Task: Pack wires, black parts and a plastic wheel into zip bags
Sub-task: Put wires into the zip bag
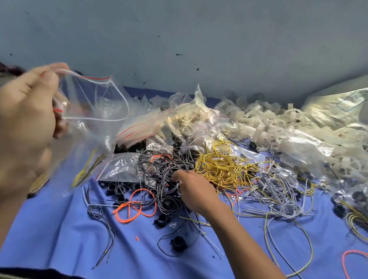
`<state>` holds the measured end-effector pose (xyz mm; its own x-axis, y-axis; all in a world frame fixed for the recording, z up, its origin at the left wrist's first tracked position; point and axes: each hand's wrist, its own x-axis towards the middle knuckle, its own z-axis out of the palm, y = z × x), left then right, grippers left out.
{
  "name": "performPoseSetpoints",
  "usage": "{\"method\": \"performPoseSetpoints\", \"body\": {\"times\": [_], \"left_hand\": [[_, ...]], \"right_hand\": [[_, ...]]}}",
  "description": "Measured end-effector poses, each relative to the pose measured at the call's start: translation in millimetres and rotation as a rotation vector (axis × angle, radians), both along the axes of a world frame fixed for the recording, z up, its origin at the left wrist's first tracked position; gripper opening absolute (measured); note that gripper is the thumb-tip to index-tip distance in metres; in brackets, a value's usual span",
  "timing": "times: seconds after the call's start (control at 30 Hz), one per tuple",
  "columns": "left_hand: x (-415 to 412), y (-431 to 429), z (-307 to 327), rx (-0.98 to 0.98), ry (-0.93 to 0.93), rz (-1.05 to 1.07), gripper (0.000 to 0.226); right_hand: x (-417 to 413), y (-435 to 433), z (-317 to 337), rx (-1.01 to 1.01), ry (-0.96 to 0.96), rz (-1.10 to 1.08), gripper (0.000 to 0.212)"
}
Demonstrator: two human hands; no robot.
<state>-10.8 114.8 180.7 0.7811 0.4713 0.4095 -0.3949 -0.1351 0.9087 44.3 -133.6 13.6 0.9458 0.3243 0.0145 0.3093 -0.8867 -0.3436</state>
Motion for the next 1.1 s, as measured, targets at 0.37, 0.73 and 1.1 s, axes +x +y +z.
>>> {"method": "performPoseSetpoints", "body": {"times": [0.37, 0.73, 1.1], "left_hand": [[-1, 8, -10, 0.019, -0.021, -0.035, 0.027], [6, -12, -20, 0.007, -0.058, -0.094, 0.025], [18, -53, -22, 0.341, -0.066, -0.104, 0.028]], "right_hand": [[13, -4, 3, 0.151, -0.175, -0.11, 0.018], [9, -57, 58, 1.366, -0.112, -0.389, 0.02], [-64, -83, 98, 1.733, 0.155, -0.218, 0.023]]}}
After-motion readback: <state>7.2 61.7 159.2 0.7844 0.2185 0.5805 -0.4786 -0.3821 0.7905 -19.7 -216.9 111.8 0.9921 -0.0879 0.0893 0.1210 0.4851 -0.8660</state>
